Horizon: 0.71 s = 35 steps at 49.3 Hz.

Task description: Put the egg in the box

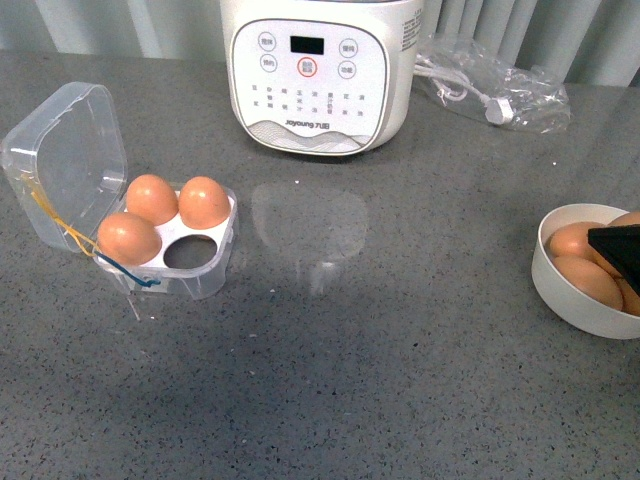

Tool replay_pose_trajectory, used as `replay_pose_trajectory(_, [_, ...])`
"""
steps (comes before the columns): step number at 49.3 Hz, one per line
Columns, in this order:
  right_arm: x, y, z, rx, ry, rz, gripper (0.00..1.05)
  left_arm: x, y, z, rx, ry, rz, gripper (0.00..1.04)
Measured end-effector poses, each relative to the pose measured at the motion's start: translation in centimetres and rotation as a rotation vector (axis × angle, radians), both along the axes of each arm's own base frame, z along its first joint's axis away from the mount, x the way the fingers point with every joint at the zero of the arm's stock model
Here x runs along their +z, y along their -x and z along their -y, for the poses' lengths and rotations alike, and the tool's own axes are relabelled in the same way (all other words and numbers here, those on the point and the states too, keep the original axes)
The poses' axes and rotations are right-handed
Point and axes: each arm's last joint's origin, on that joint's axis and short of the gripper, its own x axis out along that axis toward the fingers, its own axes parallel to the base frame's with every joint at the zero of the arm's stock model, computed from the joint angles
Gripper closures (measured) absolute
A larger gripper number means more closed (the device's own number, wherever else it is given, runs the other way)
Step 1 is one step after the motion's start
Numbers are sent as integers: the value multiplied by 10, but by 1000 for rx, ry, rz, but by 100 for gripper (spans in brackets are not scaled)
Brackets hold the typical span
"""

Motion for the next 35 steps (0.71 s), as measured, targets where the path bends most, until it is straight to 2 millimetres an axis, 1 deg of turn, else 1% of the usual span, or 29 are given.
replay_pose_trajectory(16, [-6, -9, -3, 20, -9, -14, 7, 0, 0, 0, 0, 0, 0, 7])
replay_pose_trajectory(18, [-6, -9, -4, 29, -12, -12, 9, 0, 0, 0, 0, 0, 0, 7])
replay_pose_trajectory(21, [-6, -9, -5, 28, -7, -10, 19, 0, 0, 0, 0, 0, 0, 7])
replay_pose_trajectory(22, [-6, -10, -5, 29, -7, -11, 24, 0, 0, 0, 0, 0, 0, 7])
replay_pose_trajectory(24, [-7, -11, -5, 27, -6, -15, 31, 0, 0, 0, 0, 0, 0, 7])
replay_pose_trajectory(35, [-10, -11, -3, 11, -15, -30, 59, 0, 0, 0, 0, 0, 0, 7])
